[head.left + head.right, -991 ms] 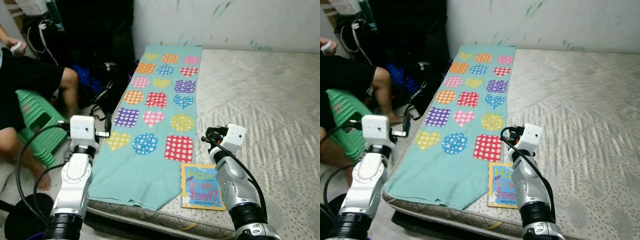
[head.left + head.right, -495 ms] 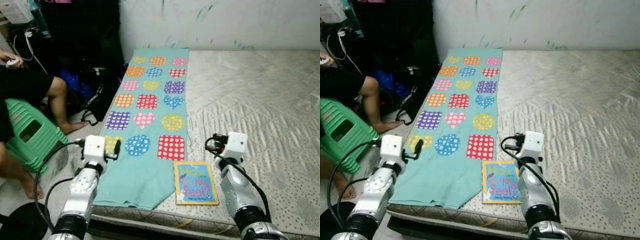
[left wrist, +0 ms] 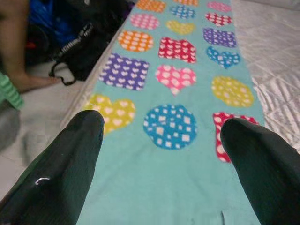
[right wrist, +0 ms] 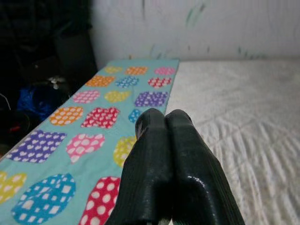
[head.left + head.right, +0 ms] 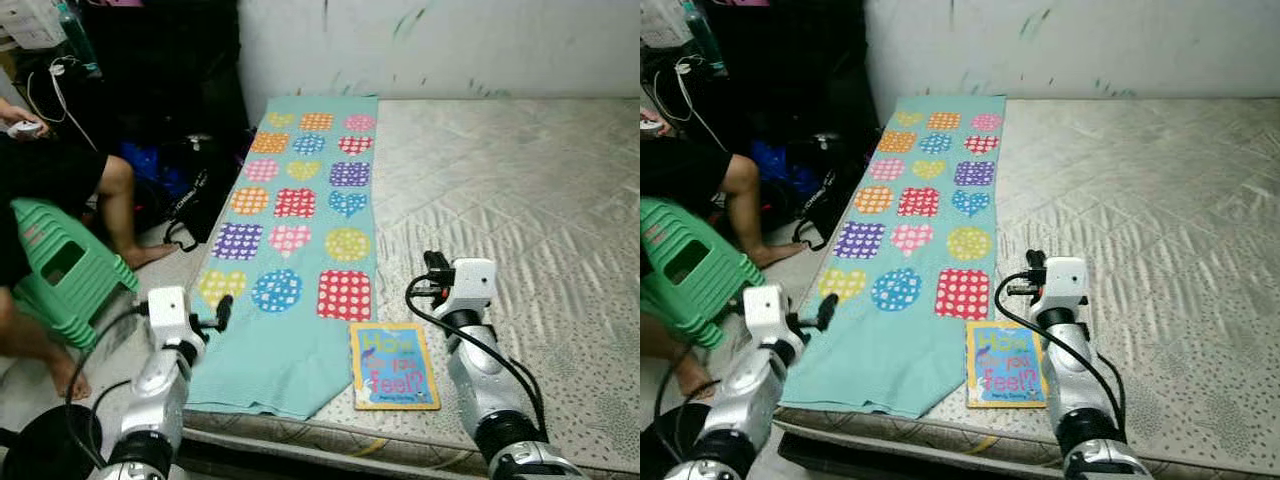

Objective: Clean up the room

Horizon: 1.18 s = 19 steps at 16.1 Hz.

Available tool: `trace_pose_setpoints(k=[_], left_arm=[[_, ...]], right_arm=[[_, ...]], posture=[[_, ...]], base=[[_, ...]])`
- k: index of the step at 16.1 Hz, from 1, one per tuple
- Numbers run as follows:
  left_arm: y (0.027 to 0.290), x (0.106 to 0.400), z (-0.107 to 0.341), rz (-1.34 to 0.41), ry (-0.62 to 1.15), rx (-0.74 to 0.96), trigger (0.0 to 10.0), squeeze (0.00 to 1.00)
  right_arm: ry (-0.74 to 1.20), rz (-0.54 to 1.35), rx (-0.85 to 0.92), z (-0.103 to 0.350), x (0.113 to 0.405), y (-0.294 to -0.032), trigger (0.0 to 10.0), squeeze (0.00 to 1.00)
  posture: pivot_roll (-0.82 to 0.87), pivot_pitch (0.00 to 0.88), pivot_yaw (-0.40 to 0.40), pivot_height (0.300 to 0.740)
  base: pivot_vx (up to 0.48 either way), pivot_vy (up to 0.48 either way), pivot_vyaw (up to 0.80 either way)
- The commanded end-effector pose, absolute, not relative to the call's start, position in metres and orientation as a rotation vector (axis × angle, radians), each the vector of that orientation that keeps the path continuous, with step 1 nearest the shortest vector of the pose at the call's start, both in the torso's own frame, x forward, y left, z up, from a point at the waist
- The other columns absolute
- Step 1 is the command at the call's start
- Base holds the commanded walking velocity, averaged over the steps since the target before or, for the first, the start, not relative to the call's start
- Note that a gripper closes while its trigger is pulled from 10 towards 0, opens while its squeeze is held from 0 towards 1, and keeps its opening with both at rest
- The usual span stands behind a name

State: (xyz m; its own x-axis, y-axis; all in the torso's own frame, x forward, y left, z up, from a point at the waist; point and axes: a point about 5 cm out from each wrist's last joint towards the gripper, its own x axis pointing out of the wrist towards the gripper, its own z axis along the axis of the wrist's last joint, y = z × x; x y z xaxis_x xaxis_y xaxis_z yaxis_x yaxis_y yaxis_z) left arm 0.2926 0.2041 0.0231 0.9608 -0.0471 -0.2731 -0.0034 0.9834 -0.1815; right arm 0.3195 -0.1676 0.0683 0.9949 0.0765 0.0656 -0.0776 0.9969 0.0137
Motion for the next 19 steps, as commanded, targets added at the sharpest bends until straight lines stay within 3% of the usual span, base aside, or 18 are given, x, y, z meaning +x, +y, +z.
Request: trace_pose_setpoints(k=[1,8,12,13,14,19], left_arm=[[0.209,0.293,0.025,-0.023,0.284,-0.206,10.0,0.00],[0.208,0.294,0.028,-0.031,0.283,-0.223,10.0,0.00],[0.206,0.297,0.039,-0.028,0.254,-0.040,10.0,0.00],[0.202,0.298,0.043,-0.036,0.230,-0.031,10.0,0.00],[0.201,0.298,0.042,-0.037,0.230,-0.038,10.0,0.00],[0.193,0.294,0.036,-0.045,0.266,-0.040,10.0,0.00]], right_arm=[[-0.102,0.095,0.006,0.074,0.320,-0.164,10.0,0.00],[-0.120,0.066,-0.043,0.076,0.320,-0.170,10.0,0.00],[-0.175,0.074,-0.041,0.093,0.326,-0.166,10.0,0.00],[-0.201,0.113,-0.071,0.100,0.328,-0.161,10.0,0.76],[-0.201,0.125,-0.082,0.100,0.328,-0.159,10.0,1.00],[-0.106,0.113,-0.117,0.080,0.322,-0.164,10.0,1.00]], posture=[[-0.08,0.000,0.100,0.740],[-0.09,0.000,0.090,0.740],[-0.09,0.000,0.083,0.740],[-0.09,0.000,0.081,0.740],[-0.09,0.000,0.079,0.740],[-0.08,0.000,0.076,0.740]], base=[[0.000,0.000,0.00],[0.000,0.000,0.00],[0.000,0.000,0.00],[0.000,0.000,0.00],[0.000,0.000,0.00],[0.000,0.000,0.00]])
